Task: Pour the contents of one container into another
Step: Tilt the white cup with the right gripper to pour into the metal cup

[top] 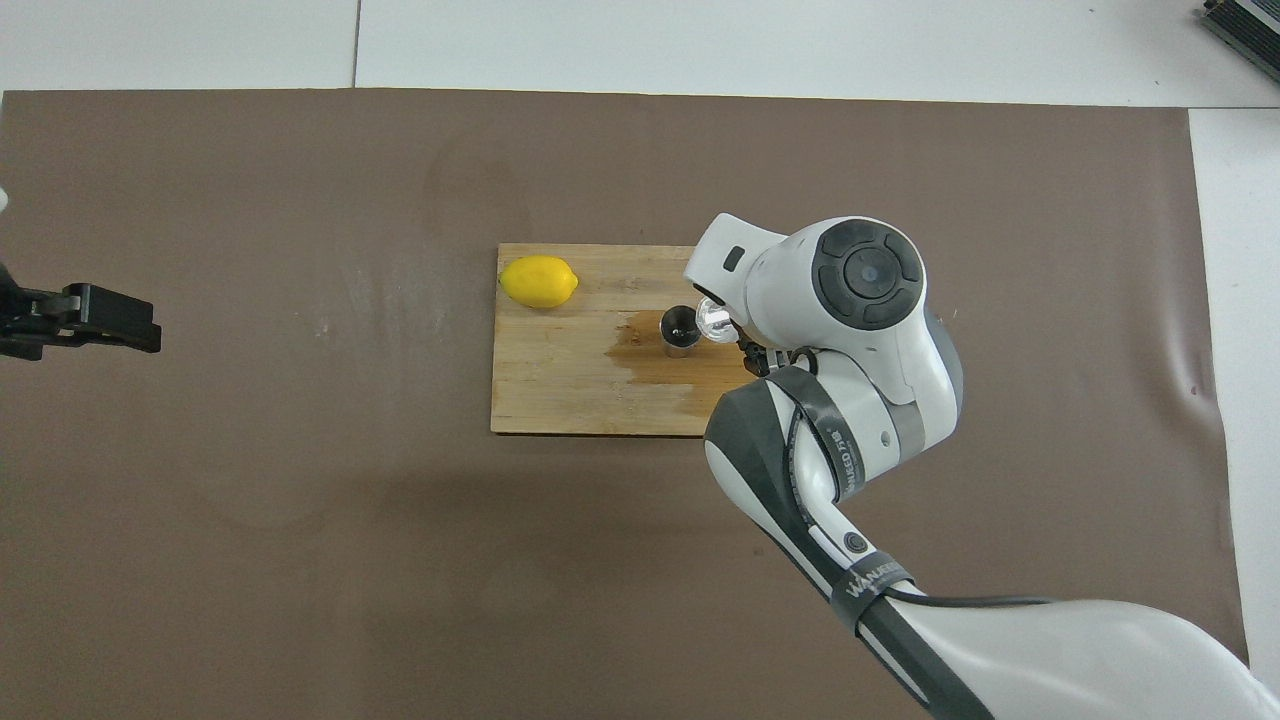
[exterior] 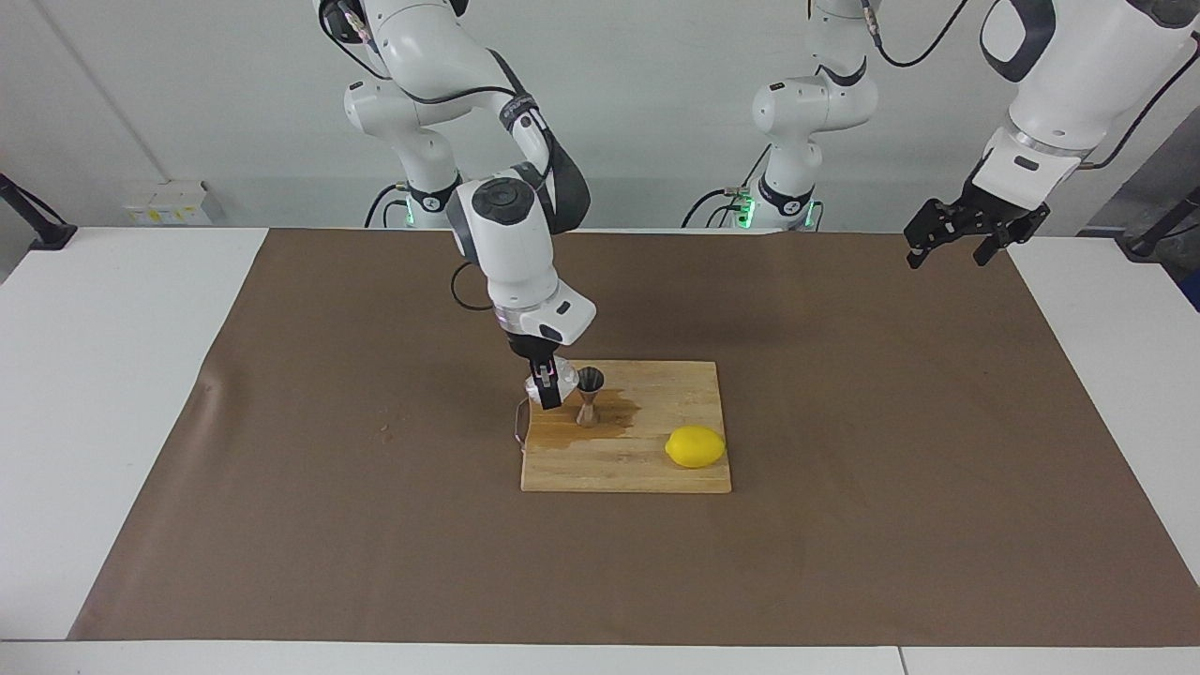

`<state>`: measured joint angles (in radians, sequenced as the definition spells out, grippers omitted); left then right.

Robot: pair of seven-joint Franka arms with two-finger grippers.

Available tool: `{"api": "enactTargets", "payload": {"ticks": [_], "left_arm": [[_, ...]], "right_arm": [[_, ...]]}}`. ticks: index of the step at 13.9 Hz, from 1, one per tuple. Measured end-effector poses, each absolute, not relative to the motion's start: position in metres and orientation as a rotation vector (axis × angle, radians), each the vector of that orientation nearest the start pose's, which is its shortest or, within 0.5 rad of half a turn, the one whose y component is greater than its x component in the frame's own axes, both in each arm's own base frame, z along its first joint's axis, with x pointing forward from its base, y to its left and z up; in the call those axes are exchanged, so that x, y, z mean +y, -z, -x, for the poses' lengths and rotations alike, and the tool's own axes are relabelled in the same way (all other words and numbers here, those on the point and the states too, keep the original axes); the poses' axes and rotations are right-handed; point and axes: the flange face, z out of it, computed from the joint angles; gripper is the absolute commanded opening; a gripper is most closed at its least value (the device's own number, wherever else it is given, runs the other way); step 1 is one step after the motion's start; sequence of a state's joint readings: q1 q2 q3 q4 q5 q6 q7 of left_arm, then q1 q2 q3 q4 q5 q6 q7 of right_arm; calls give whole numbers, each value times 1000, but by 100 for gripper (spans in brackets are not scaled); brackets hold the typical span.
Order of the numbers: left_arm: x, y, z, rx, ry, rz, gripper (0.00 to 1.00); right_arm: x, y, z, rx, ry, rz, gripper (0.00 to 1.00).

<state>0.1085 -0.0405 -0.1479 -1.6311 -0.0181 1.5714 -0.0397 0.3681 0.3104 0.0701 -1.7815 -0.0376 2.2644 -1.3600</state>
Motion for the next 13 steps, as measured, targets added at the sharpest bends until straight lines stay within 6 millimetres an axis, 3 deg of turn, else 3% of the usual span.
{"api": "enactTargets", "payload": {"ticks": [13], "left_arm": [[-25, -618, -541, -1, -32, 3153, 100]], "right_arm": [[279, -413, -592, 2363, -182, -1743, 30]]}}
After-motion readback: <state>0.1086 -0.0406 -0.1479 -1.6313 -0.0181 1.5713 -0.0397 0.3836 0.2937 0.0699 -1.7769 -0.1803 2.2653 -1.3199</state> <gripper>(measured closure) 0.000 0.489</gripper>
